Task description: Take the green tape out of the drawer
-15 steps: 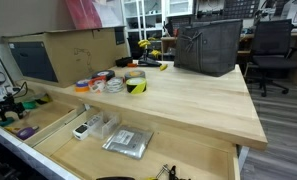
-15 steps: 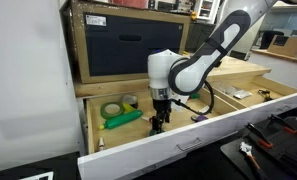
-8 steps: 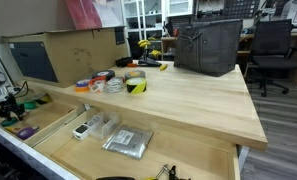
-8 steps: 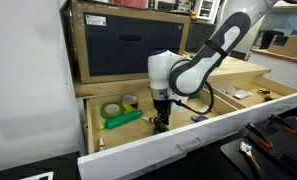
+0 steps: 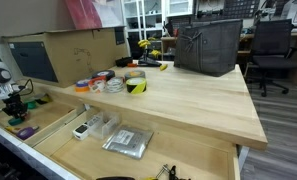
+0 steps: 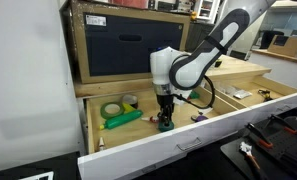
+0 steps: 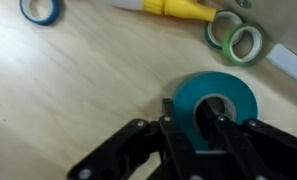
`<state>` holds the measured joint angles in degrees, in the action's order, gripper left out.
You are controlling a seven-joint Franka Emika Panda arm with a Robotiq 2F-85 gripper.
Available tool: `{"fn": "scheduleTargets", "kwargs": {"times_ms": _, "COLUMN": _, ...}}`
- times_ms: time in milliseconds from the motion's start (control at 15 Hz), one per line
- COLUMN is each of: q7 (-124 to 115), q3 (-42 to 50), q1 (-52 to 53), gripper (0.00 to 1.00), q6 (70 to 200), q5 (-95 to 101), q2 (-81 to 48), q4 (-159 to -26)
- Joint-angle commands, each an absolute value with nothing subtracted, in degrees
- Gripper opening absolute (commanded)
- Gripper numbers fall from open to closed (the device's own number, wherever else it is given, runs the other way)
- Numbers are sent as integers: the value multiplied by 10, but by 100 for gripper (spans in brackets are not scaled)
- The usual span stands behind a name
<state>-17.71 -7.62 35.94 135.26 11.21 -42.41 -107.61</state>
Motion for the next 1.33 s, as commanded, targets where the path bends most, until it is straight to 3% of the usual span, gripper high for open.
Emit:
{"fn": "scheduleTargets", "kwargs": {"times_ms": 0, "q7": -163, "q3": -86, "q1": 321, "gripper": 7, "q6": 1307, "q5": 87, "q2": -362, "q4": -1131}}
{"fn": "scheduleTargets", "kwargs": {"times_ms": 733, "q7": -194, "q3": -82, "q1": 190, "gripper": 7, "q6": 1333, "q5": 22, "q2": -131, "q4": -1385}}
{"fn": "scheduleTargets", "kwargs": {"times_ms": 1267, "q7": -228, "q3": -30, "q1": 88, "gripper": 7, "q6": 1335, "q5": 2, "q2": -52, "q4": -1428}}
